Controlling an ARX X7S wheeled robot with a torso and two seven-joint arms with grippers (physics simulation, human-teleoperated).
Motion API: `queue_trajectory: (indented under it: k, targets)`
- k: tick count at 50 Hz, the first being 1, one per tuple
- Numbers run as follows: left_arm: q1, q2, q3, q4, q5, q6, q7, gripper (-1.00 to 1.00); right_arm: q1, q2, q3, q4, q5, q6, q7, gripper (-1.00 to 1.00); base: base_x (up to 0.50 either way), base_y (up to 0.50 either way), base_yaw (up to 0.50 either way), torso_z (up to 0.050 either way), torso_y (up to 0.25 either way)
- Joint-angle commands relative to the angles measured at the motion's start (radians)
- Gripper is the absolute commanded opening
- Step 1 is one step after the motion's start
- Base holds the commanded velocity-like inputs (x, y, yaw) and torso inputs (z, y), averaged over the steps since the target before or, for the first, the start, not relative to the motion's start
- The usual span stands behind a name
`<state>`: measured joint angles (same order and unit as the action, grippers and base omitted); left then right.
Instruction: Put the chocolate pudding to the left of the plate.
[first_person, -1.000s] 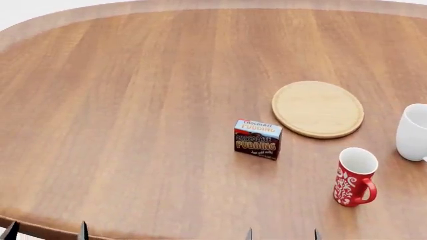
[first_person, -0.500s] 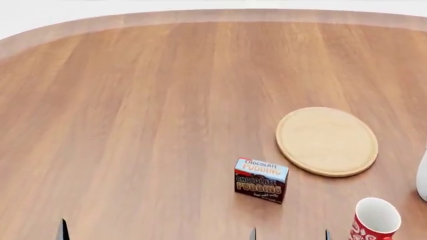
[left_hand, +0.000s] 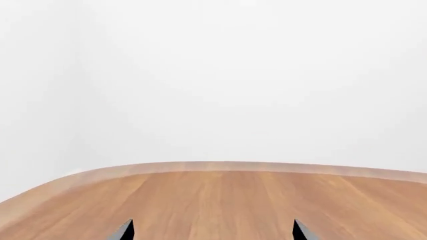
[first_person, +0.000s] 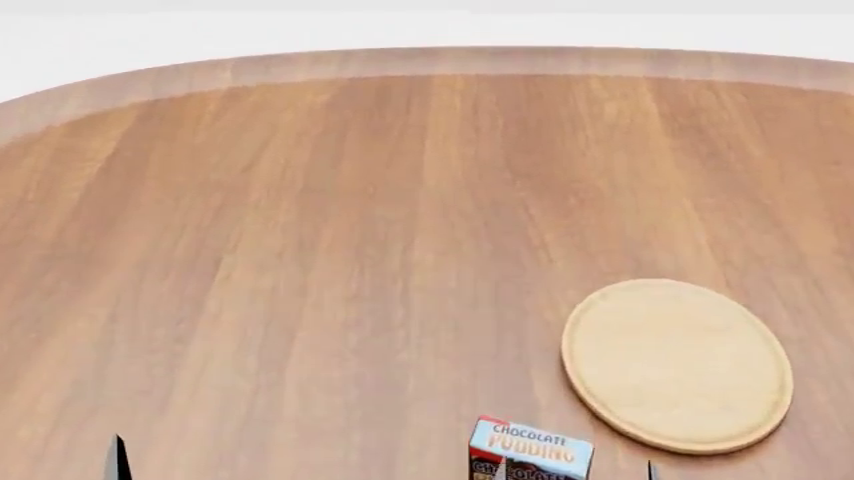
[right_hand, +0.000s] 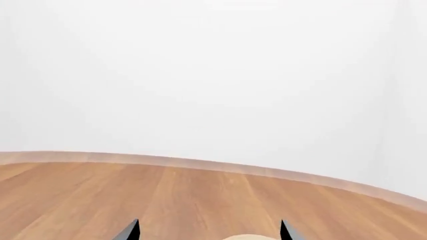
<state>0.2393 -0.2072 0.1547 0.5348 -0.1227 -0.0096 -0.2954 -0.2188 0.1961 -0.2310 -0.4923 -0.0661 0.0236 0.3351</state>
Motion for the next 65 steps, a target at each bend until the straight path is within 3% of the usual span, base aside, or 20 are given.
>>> queue_trajectory:
  k: [1,46,48,55,59,63,65]
  targets:
    - [0.000,-0.006,0.004,-0.003,-0.004,0.007,-0.008,1.00,-0.001,0.008,-0.008,-0.004,0.002,-0.001,0.007,1.00,0.33,0.00,0.00,0.000,0.000]
    - [-0.010,-0.029,0.033,-0.015,-0.013,0.005,-0.029,1.00,0.008,0.032,-0.031,-0.008,0.009,0.016,0.033,1.00,0.33,0.00,0.00,0.000,0.000]
    - [-0.010,-0.030,0.033,-0.013,-0.013,0.005,-0.031,1.00,-0.001,0.029,-0.023,0.005,-0.004,-0.044,0.057,1.00,0.33,0.00,0.00,0.000,0.000]
    - [-0.012,-0.033,0.036,-0.014,-0.015,0.003,-0.035,1.00,-0.004,0.038,-0.025,-0.017,-0.013,-0.029,0.060,1.00,0.00,0.00,0.00,0.000,0.001]
    - [-0.009,-0.037,0.035,-0.009,-0.019,0.002,-0.036,1.00,-0.012,0.070,0.019,-0.117,-0.038,0.048,0.065,1.00,0.00,0.00,0.00,0.000,0.000]
    - [-0.010,-0.039,0.036,-0.006,-0.020,-0.001,-0.040,1.00,-0.022,0.141,0.178,-0.346,0.074,0.197,0.034,1.00,0.00,0.00,0.00,0.000,0.000]
    - [-0.009,-0.039,0.039,0.000,-0.018,-0.006,-0.042,1.00,-0.004,0.210,0.275,-0.511,0.072,0.361,0.021,1.00,0.00,0.00,0.00,0.000,0.000]
